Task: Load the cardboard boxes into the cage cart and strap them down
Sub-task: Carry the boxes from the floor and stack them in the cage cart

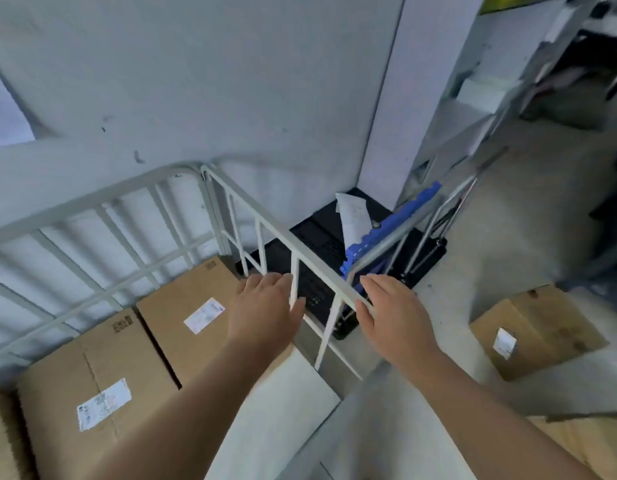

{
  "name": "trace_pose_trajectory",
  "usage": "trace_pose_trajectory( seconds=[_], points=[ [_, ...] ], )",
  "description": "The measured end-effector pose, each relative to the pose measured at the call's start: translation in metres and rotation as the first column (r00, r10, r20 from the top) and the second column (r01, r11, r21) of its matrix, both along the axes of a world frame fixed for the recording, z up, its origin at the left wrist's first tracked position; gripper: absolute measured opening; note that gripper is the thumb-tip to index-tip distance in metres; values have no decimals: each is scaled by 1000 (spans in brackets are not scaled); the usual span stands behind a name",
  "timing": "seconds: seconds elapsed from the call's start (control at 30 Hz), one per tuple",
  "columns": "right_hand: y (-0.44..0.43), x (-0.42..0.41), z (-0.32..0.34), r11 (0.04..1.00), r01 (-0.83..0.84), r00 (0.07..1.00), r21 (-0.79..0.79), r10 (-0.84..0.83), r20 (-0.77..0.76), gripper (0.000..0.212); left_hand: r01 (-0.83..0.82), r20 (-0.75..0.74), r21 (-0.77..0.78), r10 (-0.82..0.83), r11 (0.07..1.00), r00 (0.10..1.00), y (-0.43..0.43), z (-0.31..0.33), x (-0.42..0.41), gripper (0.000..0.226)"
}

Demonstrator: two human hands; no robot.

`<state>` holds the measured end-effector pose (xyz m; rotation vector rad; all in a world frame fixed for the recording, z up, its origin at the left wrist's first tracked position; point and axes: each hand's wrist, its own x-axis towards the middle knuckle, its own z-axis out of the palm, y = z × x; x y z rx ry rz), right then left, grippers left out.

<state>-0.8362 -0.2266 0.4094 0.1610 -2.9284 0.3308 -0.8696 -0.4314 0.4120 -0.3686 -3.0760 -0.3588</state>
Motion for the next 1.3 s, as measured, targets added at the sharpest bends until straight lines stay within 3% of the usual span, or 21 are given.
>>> trace_pose_trajectory(
  seconds=[0.2, 0.3, 0.5, 0.7, 0.97, 1.3],
  points=[
    [119, 76, 14, 960, 279, 959, 5, -279, 41, 29, 247, 40, -21, -246, 969, 968, 131, 18, 25, 45],
    [177, 113, 19, 922, 388, 921, -23, -387, 38, 7, 355, 41, -53, -353, 933, 935, 201, 23, 41, 42],
    [296, 174, 16, 835, 551, 832, 7, -549, 81, 32, 481, 78, -56, -477, 875, 876, 342, 22, 71, 43],
    [395, 194, 6, 752, 656, 752, -61, -646, 127, 35, 529, 131, -49, -519, 847, 844, 453, 10, 70, 46],
    [503, 159, -32, 673, 739, 649, 29, -722, 241, 35, 561, 189, -61, -542, 826, 819, 563, -31, 2, 46],
    [643, 32, -112, 537, 840, 482, 77, -804, 347, 49, 547, 399, 42, -516, 836, 758, 719, -114, -141, 52]
  ],
)
